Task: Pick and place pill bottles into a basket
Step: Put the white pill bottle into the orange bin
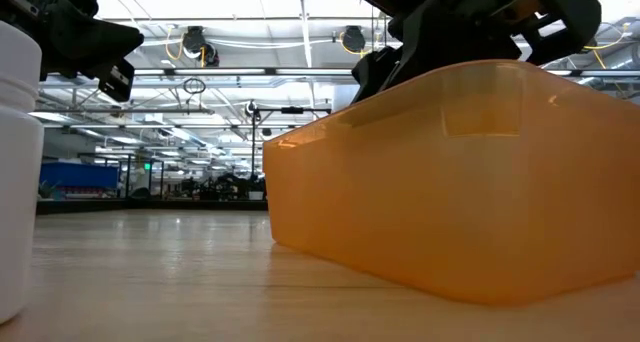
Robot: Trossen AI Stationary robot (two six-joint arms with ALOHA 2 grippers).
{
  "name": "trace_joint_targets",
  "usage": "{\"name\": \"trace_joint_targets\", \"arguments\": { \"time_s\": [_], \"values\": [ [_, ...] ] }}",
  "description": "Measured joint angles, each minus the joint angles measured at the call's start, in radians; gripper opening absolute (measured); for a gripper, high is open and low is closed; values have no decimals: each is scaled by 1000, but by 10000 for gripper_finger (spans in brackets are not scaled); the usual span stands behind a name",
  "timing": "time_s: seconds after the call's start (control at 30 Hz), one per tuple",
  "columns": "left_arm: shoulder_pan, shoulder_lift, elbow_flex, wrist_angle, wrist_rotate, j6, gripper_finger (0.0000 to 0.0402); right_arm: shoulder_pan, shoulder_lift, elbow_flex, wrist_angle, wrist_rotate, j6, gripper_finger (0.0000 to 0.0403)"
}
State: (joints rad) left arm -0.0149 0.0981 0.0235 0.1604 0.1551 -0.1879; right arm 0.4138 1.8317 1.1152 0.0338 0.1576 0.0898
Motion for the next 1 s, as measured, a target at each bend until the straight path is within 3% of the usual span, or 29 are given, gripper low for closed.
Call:
{"name": "trace_joint_targets", "arguments": {
  "time_s": [0.43,0.67,1.0],
  "values": [
    [0,0,0,0,0,0,33,6,-5,0,41,55,-53,280],
    [0,0,0,-1,0,0,33,47,-68,0,23,111,-94,285],
    [0,0,0,1,0,0,33,191,-288,-35,-87,162,5,279]
  ]
}}
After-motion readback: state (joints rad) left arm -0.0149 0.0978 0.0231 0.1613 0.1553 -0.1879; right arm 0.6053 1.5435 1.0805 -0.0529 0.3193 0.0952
